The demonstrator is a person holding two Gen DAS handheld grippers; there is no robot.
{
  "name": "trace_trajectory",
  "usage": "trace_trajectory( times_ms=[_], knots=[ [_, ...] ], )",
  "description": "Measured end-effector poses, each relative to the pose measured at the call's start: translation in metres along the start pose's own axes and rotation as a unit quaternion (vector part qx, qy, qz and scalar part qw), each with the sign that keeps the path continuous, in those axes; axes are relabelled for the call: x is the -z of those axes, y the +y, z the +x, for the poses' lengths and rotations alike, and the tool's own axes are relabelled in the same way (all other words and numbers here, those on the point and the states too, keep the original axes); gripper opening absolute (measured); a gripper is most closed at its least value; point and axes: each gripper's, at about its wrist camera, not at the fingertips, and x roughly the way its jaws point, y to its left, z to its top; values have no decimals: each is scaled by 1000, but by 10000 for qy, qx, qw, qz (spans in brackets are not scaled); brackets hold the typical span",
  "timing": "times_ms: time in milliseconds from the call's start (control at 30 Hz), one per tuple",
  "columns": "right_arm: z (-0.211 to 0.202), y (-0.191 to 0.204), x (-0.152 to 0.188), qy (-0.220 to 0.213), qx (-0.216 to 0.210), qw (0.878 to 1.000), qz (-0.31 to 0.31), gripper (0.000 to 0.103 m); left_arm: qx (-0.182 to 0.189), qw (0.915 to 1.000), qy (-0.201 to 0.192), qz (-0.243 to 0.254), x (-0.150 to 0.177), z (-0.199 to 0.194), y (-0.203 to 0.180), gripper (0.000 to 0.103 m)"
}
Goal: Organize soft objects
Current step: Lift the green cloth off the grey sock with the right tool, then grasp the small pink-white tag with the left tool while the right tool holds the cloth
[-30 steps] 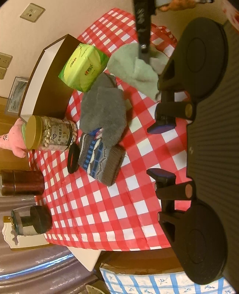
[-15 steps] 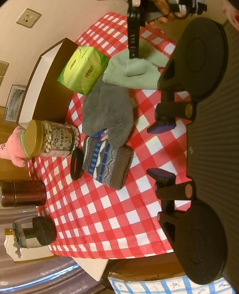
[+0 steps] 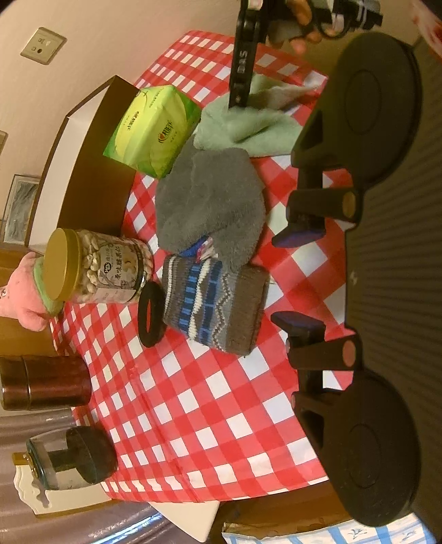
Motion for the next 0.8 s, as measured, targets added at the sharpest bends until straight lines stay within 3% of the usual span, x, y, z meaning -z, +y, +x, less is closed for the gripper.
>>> trace_trajectory(
  times_ms=[133,367,467,533,633,800],
  knots=[
    [22,24,3,19,111,9994,-324,87,43,10000,18,56,-2,4,6,37],
    [39,55,22,-76,758,9886,-1302,86,97,9999,25,72,-6,12,14,37],
    [36,55,25,-117,729,9866,-1454,71,155,9998,30,112,-8,15,13,37],
    [32,54,26,-125,623,9854,-1577,48,193,9997,33,142,-10,18,12,37],
    [28,55,25,-116,460,9852,-1650,33,251,9995,33,199,-12,23,9,37],
    [16,43,20,-155,326,9909,-1298,29,295,9991,-42,308,-23,29,6,35]
  ],
)
